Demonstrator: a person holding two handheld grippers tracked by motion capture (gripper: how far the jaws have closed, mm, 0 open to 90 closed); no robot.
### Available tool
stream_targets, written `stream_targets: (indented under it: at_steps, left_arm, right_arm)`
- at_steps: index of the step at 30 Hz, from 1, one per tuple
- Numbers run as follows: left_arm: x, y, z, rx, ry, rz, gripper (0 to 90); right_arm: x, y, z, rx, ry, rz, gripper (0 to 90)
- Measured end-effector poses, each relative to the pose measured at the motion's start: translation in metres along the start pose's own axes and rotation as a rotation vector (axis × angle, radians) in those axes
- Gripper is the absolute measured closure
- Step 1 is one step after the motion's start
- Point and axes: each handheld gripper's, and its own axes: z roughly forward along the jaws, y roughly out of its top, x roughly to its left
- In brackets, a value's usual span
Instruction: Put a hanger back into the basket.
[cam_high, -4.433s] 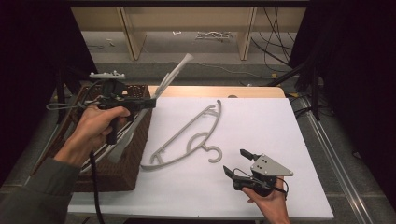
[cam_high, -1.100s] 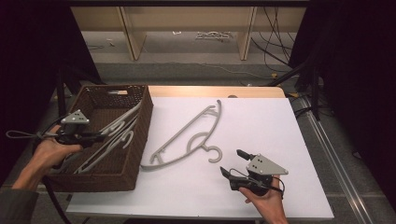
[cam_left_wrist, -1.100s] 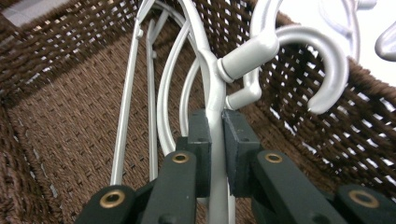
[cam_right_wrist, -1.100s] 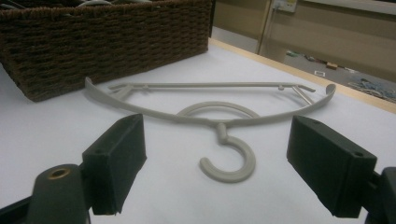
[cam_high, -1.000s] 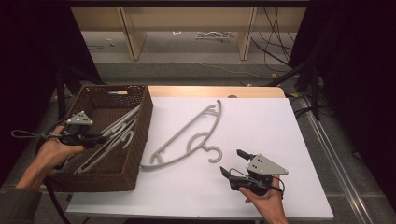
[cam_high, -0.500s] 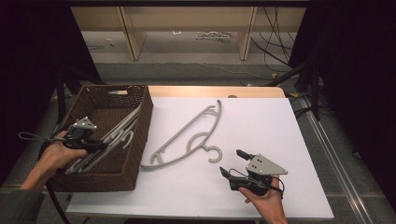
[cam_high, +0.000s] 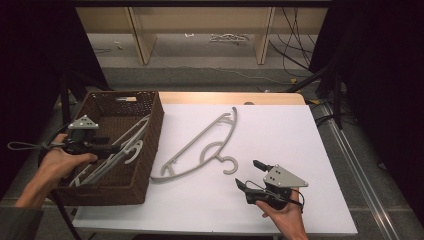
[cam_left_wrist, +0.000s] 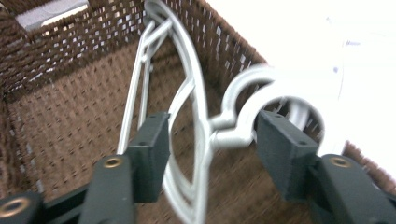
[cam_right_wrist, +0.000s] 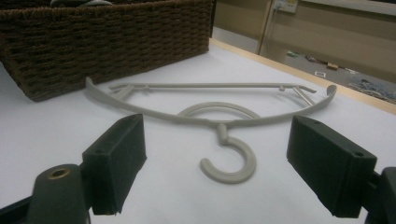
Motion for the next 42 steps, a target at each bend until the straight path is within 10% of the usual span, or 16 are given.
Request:
stream_targets:
  at_steps: [16,42]
  left_arm:
    - [-0.057,0.023,-0.008,-0.264,-0.012,-0.099,27.0]
    - [-0.153,0.052,0.009,-0.331,-0.120,0.055,21.2]
  right_arm:
    - [0.000,0.000,0.000,-0.012,-0.005,0.001,20.6]
    - [-0.001,0.001,-0.003,-0.011,-0.007,0.002,20.6]
